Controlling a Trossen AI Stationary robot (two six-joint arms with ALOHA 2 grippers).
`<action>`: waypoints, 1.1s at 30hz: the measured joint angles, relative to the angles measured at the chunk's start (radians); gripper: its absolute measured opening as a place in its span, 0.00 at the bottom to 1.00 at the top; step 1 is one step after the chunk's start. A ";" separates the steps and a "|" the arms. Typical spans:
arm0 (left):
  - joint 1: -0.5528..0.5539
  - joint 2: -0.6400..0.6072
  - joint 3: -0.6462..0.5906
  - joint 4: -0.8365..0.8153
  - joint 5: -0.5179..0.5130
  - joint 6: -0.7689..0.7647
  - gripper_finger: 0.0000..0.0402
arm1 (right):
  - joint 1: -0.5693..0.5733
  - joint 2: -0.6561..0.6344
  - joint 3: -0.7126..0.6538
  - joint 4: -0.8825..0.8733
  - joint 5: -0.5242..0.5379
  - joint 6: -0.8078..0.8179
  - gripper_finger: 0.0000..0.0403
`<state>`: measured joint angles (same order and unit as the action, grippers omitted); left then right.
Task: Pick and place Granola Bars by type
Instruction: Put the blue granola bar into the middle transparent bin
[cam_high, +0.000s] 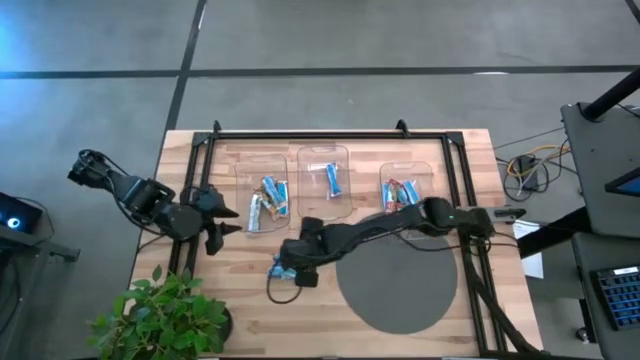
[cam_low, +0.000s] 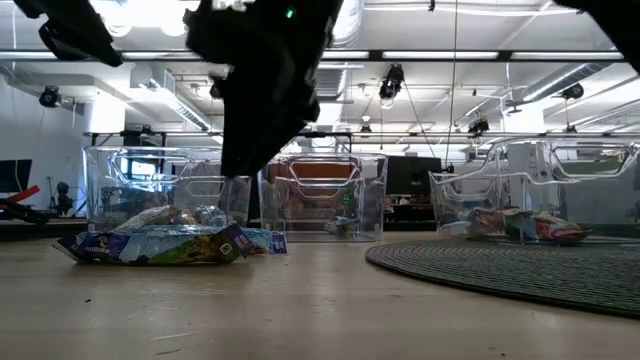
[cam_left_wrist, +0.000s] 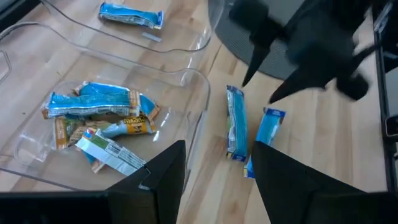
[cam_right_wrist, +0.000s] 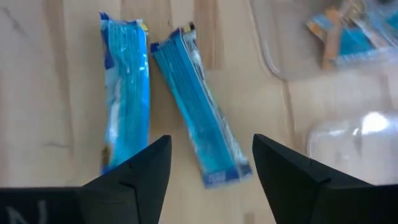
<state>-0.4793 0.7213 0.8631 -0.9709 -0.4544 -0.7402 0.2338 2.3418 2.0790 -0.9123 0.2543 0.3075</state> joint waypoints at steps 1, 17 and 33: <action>0.000 0.000 0.000 0.000 0.000 -0.003 0.42 | -0.006 0.026 0.028 -0.006 -0.002 -0.036 0.53; 0.000 -0.002 0.000 -0.021 -0.042 -0.020 0.42 | -0.082 0.156 0.149 -0.075 -0.133 -0.225 0.56; 0.000 -0.003 0.000 -0.035 -0.045 -0.020 0.42 | 0.017 0.152 0.267 -0.165 0.076 -0.234 0.55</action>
<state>-0.4793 0.7181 0.8631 -1.0061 -0.4992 -0.7598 0.2510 2.4938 2.3458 -1.0772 0.3304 0.0736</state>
